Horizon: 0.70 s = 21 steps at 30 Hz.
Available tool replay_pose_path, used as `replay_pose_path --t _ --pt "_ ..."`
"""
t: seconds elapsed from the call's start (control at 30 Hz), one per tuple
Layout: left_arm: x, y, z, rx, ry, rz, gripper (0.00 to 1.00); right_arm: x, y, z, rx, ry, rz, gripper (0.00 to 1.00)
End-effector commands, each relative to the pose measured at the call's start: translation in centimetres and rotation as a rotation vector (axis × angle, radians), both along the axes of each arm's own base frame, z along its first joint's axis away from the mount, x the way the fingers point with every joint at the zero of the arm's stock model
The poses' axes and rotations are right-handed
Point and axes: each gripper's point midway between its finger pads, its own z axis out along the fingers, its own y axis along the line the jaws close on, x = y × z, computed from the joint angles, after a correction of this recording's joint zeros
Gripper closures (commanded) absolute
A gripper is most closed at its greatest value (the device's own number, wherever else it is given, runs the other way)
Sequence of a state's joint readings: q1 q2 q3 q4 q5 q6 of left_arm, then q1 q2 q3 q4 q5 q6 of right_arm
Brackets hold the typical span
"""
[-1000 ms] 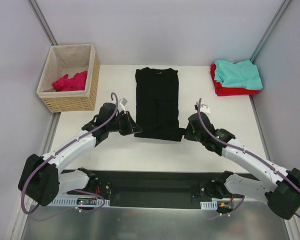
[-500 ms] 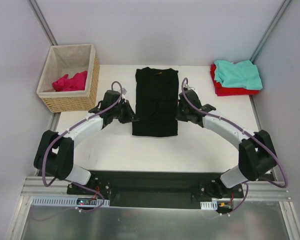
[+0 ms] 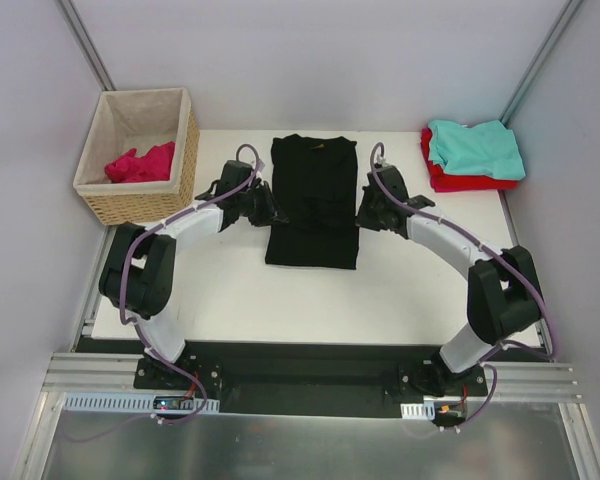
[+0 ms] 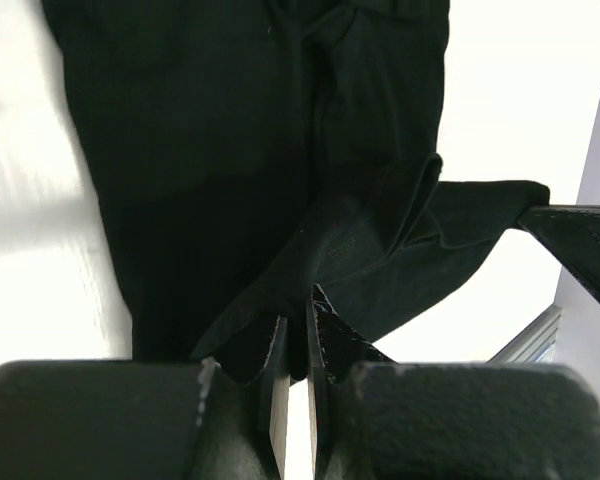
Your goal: Fold and stack the t-shirts
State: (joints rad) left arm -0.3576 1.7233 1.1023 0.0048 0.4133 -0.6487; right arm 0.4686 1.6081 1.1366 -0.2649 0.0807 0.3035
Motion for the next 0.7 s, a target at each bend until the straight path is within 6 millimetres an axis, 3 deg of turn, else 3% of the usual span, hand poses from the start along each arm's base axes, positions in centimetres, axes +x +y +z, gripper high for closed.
replay_pose_path --t 0.0,0.33,0.4,0.43,0.47,0.5,0.53,0.57,0.6,0.67 --pt "2.7 -0.5 1.6 -0.045 -0.068 -0.014 1.0 2.4 0.5 1.8 0.038 -0.05 0.016 0.99" --pt "4.2 0.6 -0.3 -0.03 -0.041 0.032 1.0 5.0 0.9 -1.8 0.037 0.02 0.005 0.99" --pt "4.5 0.9 -0.9 -0.026 -0.031 0.043 0.94 5.6 1.0 -2.7 0.028 0.031 0.004 0.96" --pt "4.9 1.3 -1.0 -0.023 -0.035 0.058 0.88 5.9 0.9 -2.9 0.024 0.033 0.005 0.91" --pt "5.0 1.5 -1.2 -0.022 -0.032 0.067 0.69 6.5 1.0 -2.9 0.024 0.03 0.003 0.84" --pt "5.3 1.9 -1.6 -0.012 -0.028 0.083 0.58 6.8 1.1 -2.8 0.026 0.027 0.002 0.64" --pt "5.6 2.1 -1.6 -0.007 -0.032 0.091 0.42 7.1 1.0 -2.7 0.024 0.02 0.003 0.52" --pt "6.2 2.2 -1.2 -0.006 -0.047 0.094 0.01 7.7 1.1 -2.1 0.021 -0.001 0.006 0.43" --pt "6.6 2.3 -1.1 -0.001 -0.055 0.1 0.01 8.0 1.0 -1.7 0.015 -0.015 0.005 0.24" --pt "7.4 2.4 -0.2 0.0 -0.088 0.099 0.01 8.7 0.6 -0.8 -0.013 -0.051 0.004 0.11"
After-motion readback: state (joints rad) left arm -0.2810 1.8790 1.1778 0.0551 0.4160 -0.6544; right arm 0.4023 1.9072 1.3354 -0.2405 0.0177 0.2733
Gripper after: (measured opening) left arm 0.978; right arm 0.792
